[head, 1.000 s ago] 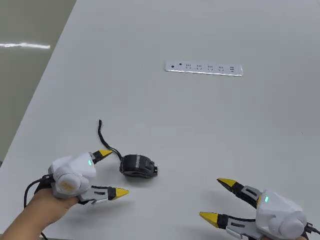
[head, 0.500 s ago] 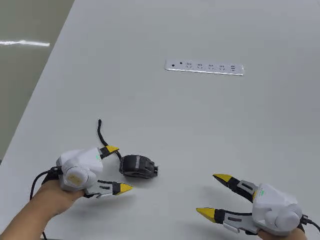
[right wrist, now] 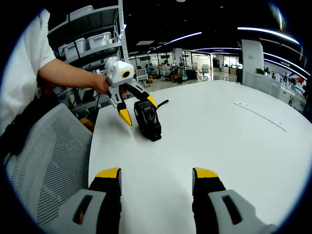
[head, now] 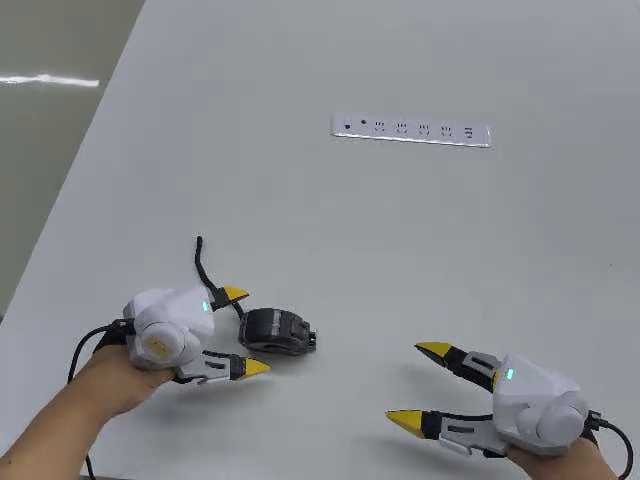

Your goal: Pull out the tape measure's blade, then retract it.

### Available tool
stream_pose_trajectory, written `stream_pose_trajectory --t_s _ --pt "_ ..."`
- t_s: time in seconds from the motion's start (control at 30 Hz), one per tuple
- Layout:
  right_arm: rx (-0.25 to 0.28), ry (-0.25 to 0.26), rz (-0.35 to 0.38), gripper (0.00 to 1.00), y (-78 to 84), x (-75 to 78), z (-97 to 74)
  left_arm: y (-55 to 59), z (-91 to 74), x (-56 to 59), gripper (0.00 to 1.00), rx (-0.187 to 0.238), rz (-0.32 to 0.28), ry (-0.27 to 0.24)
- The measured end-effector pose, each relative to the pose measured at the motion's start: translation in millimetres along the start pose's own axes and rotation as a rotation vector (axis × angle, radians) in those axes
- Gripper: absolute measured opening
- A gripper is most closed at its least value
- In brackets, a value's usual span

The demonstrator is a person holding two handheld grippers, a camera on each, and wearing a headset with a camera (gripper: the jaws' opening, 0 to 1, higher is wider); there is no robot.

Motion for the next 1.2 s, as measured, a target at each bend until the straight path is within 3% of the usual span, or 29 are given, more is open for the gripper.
stream_pose_trajectory --t_s 0.47,0.87,1.07,1.2 --pt "0.001 -0.023 0.009 0.58 -2.2 10.2 10.2 0.8 6.3 -2.9 0.51 -0.002 0.016 0.051" --pt "-0.004 -0.044 0.011 0.57 -3.6 12.3 17.1 -0.5 10.3 -5.2 0.41 0.02 0.018 0.078" --pt "-0.008 -0.05 0.013 0.56 -4.1 12.5 19.5 -0.7 11.3 -0.3 0.32 0.023 0.03 0.124" --pt "-0.009 -0.054 0.014 0.56 -3.7 12.4 20.8 -0.8 11.4 -0.6 0.31 0.023 0.026 0.125"
Point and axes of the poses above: the centre of the closed fingertips' face, and the gripper's own axes: z roughly forward along the fingers, x roughly to its right, y roughly out of its underside, the point moved 7 cm from there along -z, roughly backward along the fingers, and after that the axes turned 7 degrees about -y, right-handed, at the moved point
